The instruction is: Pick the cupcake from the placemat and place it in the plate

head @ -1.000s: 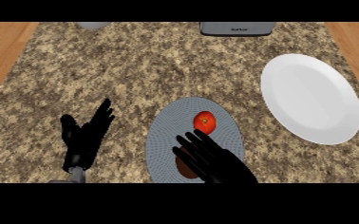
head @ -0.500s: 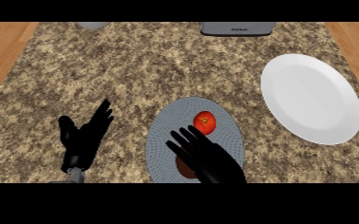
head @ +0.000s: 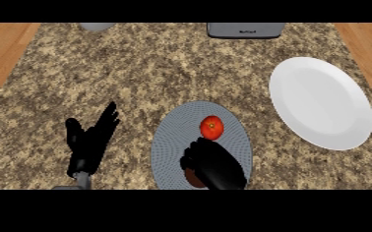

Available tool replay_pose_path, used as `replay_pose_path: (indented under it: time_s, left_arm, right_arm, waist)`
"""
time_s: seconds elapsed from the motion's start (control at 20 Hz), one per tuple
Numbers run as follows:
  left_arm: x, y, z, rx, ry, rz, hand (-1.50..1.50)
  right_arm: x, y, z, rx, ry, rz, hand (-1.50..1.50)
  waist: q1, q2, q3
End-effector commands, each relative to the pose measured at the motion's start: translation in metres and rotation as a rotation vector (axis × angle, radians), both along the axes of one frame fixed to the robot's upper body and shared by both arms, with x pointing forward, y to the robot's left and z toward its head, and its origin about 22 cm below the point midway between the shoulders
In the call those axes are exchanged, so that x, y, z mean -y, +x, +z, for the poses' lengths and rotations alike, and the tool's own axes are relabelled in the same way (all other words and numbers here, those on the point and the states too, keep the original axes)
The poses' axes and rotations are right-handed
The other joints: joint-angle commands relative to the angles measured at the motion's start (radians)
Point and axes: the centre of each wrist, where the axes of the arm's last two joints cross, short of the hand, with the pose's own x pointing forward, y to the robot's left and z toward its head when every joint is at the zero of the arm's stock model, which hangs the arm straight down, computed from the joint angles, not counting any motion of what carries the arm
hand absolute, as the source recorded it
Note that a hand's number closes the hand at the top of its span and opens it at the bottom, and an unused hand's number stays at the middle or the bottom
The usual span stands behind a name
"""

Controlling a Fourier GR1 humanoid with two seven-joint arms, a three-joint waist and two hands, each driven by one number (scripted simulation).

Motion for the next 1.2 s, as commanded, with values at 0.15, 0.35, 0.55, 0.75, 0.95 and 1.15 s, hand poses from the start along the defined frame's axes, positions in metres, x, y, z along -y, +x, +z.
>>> replay_pose_path:
  time_s: [0.15, 0.35, 0.55, 0.75, 0.95, 1.15]
  left_arm:
    - [0.000, 0.009, 0.012, 0.001, 0.002, -0.013, 0.00]
    - [-0.003, -0.003, -0.001, 0.009, -0.014, 0.011, 0.00]
    - [-0.006, -0.004, -0.001, 0.012, -0.015, -0.012, 0.00]
    - [-0.002, -0.001, 0.004, 0.011, 0.020, -0.052, 0.00]
    - [0.007, 0.003, 0.001, 0.002, 0.001, -0.038, 0.00]
    - [0.002, 0.011, 0.009, 0.009, 0.000, -0.025, 0.00]
  right_arm:
    - [-0.014, 0.004, -0.003, -0.016, 0.006, -0.206, 1.50]
    - [0.037, 0.022, -0.011, -0.204, 0.029, -0.793, 1.50]
    - [0.036, 0.044, 0.015, -0.159, 0.142, -1.108, 1.50]
    - [0.006, 0.068, 0.049, 0.107, 0.339, -1.206, 1.50]
    - [-0.020, 0.081, 0.071, 0.248, 0.434, -1.325, 1.50]
    - [-0.028, 0.086, 0.090, 0.305, 0.570, -1.427, 1.50]
  waist:
    - [0.003, 0.010, 0.006]
    - [-0.022, 0.018, 0.006]
    - [0.015, 0.015, 0.005]
    - [0.045, 0.012, 0.006]
    - [0.043, 0.011, 0.005]
    - [0.029, 0.008, 0.005]
